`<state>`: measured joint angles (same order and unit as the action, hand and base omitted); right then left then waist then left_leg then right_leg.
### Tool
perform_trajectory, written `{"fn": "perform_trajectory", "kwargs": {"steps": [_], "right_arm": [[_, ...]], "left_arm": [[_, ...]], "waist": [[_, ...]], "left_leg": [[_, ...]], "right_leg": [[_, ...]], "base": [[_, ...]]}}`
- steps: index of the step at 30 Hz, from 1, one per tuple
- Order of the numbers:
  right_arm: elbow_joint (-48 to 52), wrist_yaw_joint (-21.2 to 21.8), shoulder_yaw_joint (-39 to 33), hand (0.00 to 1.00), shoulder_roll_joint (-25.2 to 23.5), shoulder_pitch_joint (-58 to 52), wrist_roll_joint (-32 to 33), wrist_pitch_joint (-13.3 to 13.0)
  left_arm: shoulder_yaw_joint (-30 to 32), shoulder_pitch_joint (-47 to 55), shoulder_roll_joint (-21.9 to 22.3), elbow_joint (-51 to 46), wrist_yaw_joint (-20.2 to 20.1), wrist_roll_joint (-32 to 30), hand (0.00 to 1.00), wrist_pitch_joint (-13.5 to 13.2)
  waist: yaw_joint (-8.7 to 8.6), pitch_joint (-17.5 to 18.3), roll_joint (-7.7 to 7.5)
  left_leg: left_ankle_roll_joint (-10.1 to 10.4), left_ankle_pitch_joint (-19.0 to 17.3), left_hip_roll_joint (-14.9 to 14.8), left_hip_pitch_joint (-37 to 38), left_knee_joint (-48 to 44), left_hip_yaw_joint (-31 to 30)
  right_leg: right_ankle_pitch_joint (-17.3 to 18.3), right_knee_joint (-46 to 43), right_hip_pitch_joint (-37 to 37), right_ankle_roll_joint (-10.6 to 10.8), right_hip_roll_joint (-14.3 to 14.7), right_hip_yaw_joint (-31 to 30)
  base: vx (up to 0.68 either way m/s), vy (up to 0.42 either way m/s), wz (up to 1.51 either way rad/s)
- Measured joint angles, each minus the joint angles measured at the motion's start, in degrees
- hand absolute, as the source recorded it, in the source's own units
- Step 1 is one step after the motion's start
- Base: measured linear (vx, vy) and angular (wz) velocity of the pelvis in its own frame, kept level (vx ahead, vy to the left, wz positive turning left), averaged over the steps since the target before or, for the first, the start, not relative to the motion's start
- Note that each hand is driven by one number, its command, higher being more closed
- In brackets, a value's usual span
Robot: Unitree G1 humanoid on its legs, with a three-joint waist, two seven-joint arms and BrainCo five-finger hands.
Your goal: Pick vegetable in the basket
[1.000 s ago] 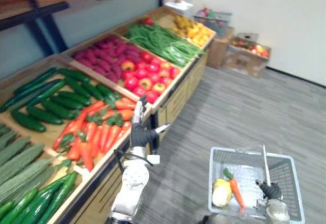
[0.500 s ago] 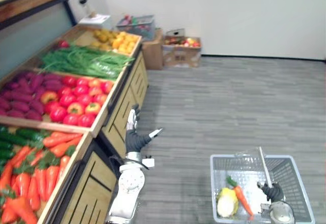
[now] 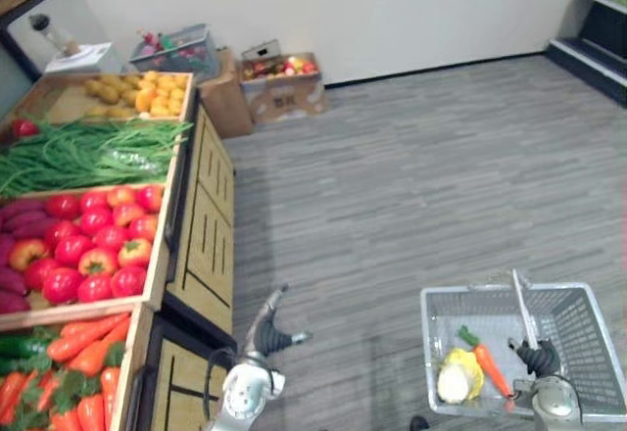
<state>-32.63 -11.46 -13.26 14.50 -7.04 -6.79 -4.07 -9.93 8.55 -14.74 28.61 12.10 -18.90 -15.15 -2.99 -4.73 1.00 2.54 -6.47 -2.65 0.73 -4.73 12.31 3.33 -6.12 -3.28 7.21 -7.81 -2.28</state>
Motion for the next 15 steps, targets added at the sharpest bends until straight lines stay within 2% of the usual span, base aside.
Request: {"fn": "perform_trajectory", "kwargs": {"steps": [2,4,8,11,15], "right_arm": [[-1.3,0.3,0.0,1.00,-0.1,0.9,-0.1,0.0],[-2.7,0.7,0.0,1.00,-0.2,2.0,-0.1,0.0],[-5.6,0.7,-0.2,1.00,-0.5,2.9,-0.1,0.0],[-9.1,0.7,-3.4,1.00,-1.5,3.5,-0.1,0.1],[-11.9,0.7,-7.2,1.00,-2.3,1.2,0.1,0.8]], "left_arm": [[0.7,-1.8,0.1,8.3,-1.1,-0.4,0.00,2.5],[2.2,-2.7,0.2,14.6,-1.3,-1.2,0.00,4.8],[6.5,-4.0,0.1,23.6,-1.2,-4.6,0.00,7.7],[7.2,-4.4,0.5,28.1,-1.5,-7.4,0.00,9.8],[9.8,-2.2,2.5,29.5,-1.7,-10.1,0.00,11.0]], "waist": [[0.10,-0.5,-0.75],[0.09,-1.2,-1.92],[0.18,-1.4,-3.94],[-0.14,-1.3,-3.72],[-0.01,0.0,-2.27]], "left_leg": [[-0.3,-0.2,0.6,1.9,0.3,1.3],[-0.3,-0.2,1.0,3.8,0.3,1.2],[-0.9,-1.0,1.3,4.0,0.8,1.7],[-1.1,-0.5,1.1,2.5,0.8,1.0],[-0.6,0.1,0.8,2.5,2.8,-0.8]], "right_leg": [[1.9,-9.2,-3.9,-0.5,-0.2,-0.1],[2.3,-14.6,-5.9,-0.6,-0.3,0.3],[2.3,-8.8,-4.5,-0.6,-1.6,3.2],[0.4,-4.1,-3.3,0.2,-1.6,5.1],[-2.0,1.9,0.0,0.1,-1.3,8.2]], "base": [[0.06,0.073,-0.50],[0.04,0.024,-0.51],[-0.01,0.038,-0.30],[-0.06,0.009,0.07],[0.04,-0.014,0.28]]}}
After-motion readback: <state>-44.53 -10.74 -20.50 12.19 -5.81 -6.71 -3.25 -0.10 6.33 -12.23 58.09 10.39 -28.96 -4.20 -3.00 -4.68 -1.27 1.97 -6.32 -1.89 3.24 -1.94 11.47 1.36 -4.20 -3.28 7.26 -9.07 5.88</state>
